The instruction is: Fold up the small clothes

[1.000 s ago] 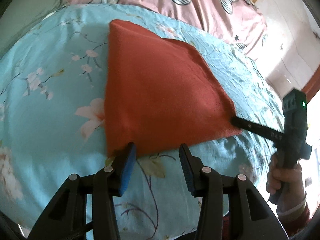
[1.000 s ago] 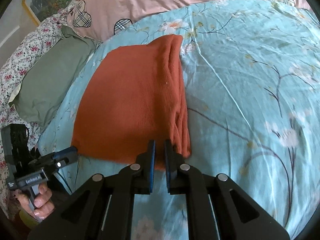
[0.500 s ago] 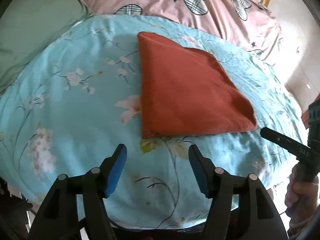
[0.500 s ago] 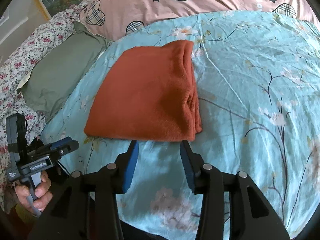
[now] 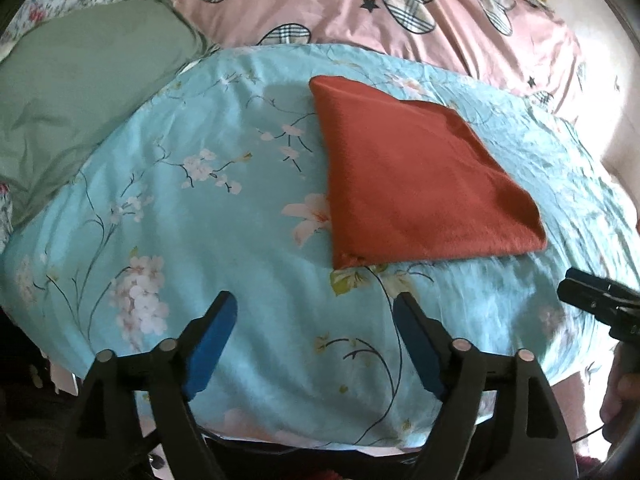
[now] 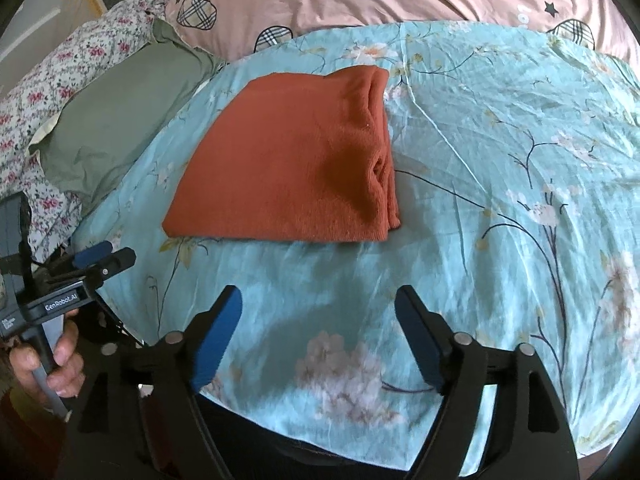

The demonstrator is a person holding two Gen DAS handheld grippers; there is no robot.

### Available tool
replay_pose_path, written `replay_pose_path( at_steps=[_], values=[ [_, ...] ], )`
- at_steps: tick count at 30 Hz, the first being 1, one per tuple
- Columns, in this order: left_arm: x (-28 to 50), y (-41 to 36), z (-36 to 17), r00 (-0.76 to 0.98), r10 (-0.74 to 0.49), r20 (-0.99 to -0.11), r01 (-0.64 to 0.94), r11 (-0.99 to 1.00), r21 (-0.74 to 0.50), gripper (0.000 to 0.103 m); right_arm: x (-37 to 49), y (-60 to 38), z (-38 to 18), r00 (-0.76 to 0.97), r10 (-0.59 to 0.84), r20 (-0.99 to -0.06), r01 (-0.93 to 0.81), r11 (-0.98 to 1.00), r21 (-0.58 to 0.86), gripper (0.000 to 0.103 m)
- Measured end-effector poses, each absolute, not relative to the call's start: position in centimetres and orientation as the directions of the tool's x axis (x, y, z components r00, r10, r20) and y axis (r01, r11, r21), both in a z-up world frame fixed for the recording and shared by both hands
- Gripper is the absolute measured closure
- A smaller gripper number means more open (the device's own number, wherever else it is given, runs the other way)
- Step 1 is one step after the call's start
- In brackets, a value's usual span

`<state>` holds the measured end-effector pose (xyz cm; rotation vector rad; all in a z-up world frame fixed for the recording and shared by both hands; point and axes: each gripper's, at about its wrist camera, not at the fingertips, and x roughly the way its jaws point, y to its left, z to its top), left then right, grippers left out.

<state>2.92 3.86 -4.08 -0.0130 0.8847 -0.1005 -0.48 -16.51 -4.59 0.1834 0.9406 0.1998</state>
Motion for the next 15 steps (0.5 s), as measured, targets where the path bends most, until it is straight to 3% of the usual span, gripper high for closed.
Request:
replay_pose_path(
  at_steps=[15],
  values=[
    [2.9, 1.1, -1.3, 0.644, 0.014, -0.765, 0.130, 0.983, 0.128, 0.018, -1.6, -15.9, -1.0, 0.606, 0.234, -0.760, -0.137, 0.972, 0.190, 0.003]
  ],
)
